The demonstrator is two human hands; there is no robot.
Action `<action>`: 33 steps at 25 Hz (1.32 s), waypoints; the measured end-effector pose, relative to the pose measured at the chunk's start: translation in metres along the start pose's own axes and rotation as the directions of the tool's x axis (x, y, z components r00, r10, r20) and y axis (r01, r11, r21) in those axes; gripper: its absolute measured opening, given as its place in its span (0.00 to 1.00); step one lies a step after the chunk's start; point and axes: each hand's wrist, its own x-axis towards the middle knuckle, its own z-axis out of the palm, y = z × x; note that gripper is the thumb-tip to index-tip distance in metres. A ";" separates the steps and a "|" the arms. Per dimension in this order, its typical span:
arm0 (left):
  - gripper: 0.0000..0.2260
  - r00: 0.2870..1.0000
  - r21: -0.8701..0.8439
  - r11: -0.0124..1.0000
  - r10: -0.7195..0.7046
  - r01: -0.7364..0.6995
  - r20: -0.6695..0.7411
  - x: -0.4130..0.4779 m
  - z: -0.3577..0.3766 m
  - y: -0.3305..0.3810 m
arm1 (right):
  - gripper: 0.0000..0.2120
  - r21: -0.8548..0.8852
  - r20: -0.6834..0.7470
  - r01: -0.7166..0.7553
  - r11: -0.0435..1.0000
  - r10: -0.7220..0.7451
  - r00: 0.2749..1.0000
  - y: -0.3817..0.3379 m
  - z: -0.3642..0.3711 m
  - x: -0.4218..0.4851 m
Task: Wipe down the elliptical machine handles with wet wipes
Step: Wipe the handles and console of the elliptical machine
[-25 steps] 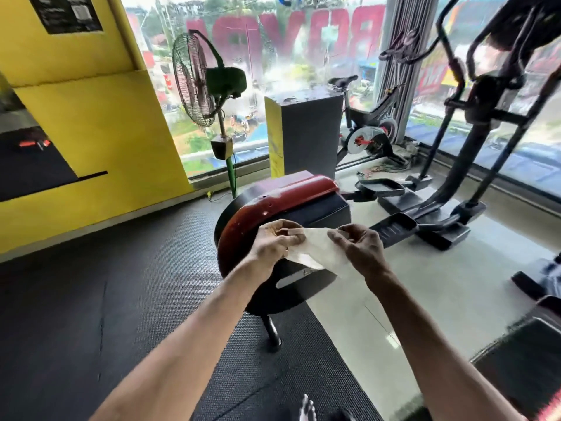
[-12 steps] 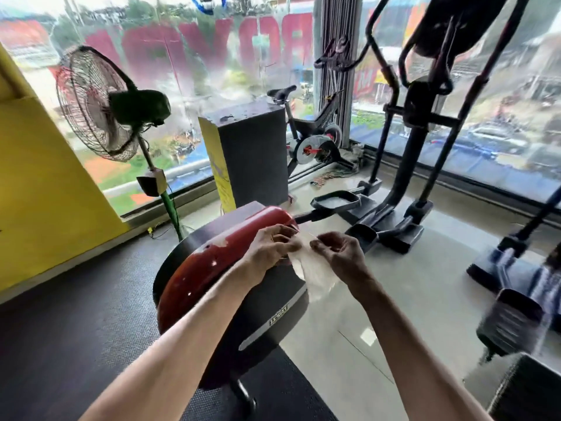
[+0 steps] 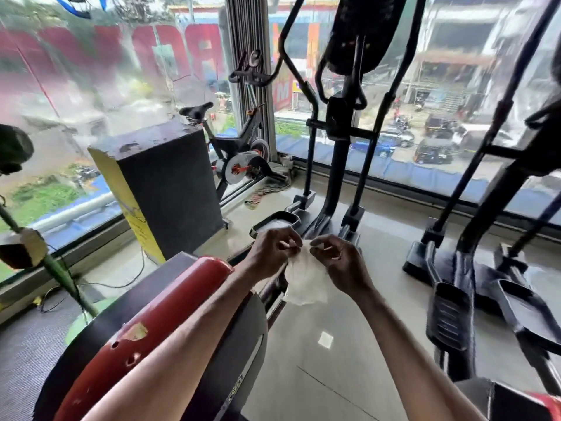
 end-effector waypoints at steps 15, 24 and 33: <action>0.21 0.958 -0.577 0.791 -0.040 0.203 0.283 0.234 0.036 -0.020 | 0.07 0.105 -0.231 -0.112 0.988 0.134 0.964 0.077 -0.060 0.195; 0.09 0.960 -0.582 0.766 -0.253 0.273 0.117 0.373 0.119 0.004 | 0.19 0.464 -0.148 -0.263 0.846 0.367 0.918 0.152 -0.147 0.309; 0.13 0.943 -0.684 0.670 -0.324 0.289 0.081 0.483 0.186 0.015 | 0.25 0.575 -0.122 -0.306 0.759 0.449 0.885 0.209 -0.208 0.388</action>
